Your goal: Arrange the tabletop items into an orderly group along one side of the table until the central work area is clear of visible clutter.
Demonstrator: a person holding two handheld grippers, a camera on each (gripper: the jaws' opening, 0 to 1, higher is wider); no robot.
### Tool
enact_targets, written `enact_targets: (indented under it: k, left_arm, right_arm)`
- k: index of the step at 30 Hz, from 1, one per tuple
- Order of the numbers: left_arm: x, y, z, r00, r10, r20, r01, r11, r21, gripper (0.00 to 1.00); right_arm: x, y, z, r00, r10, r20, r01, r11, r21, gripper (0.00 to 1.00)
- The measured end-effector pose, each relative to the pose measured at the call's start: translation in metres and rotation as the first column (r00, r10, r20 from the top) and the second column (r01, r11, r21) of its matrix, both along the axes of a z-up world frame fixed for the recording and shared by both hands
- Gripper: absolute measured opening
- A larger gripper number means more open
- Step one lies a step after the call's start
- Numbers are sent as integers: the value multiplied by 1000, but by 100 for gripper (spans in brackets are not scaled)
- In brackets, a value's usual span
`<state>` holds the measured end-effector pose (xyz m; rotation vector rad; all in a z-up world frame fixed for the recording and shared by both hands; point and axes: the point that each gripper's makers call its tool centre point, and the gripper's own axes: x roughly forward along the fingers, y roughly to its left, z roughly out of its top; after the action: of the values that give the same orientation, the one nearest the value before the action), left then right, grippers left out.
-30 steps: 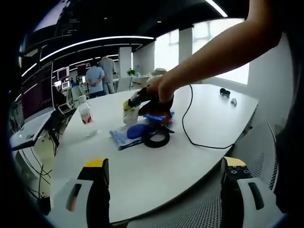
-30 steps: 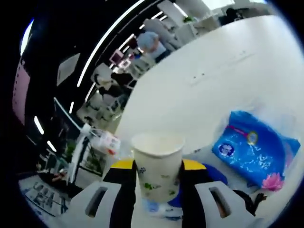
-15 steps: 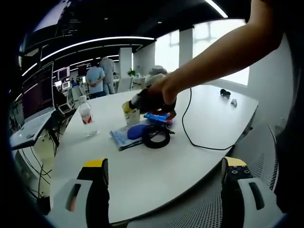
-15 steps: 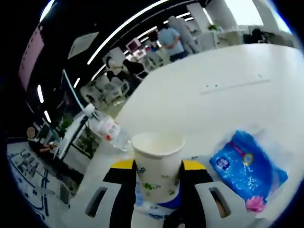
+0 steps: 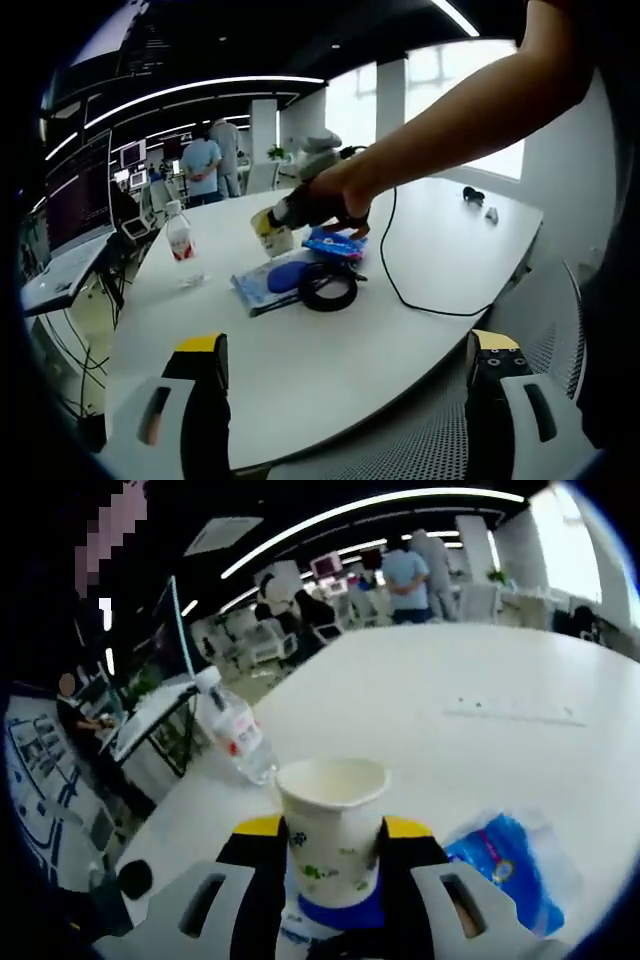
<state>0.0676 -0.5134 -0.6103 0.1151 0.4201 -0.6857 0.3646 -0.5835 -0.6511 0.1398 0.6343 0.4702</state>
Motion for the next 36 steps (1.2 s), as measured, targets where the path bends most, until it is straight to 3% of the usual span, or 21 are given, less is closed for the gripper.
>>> enact_targets:
  k: [5, 12, 27, 30, 33, 34, 36]
  left_arm:
    - [0, 1, 0, 1000, 2, 1, -2, 1000, 3, 99]
    - [1, 2, 0, 1000, 5, 0, -5, 1000, 3, 99]
    - [1, 2, -4, 1000, 0, -13, 0, 1000, 17, 99]
    - [1, 2, -4, 1000, 1, -16, -1, 1000, 17, 99]
    - [2, 3, -5, 1000, 9, -18, -9, 1000, 20, 99]
    - [2, 3, -5, 1000, 12, -21, -12, 1000, 21, 99]
    - [3, 3, -5, 1000, 18, -25, -17, 1000, 19, 99]
  right_arm:
    - [9, 7, 5, 999, 41, 30, -41, 999, -26, 33]
    - [18, 12, 5, 988, 144, 59, -135, 982, -133, 33]
    - [33, 19, 2, 967, 240, 83, -218, 953, -210, 33]
    - [35, 25, 4, 955, 279, 104, -248, 939, -236, 33]
    - [45, 28, 14, 914, 350, 207, -256, 891, -376, 33]
    - [45, 34, 15, 904, 367, 217, -269, 886, -379, 33]
    - [45, 46, 17, 904, 365, 223, -285, 902, -323, 33]
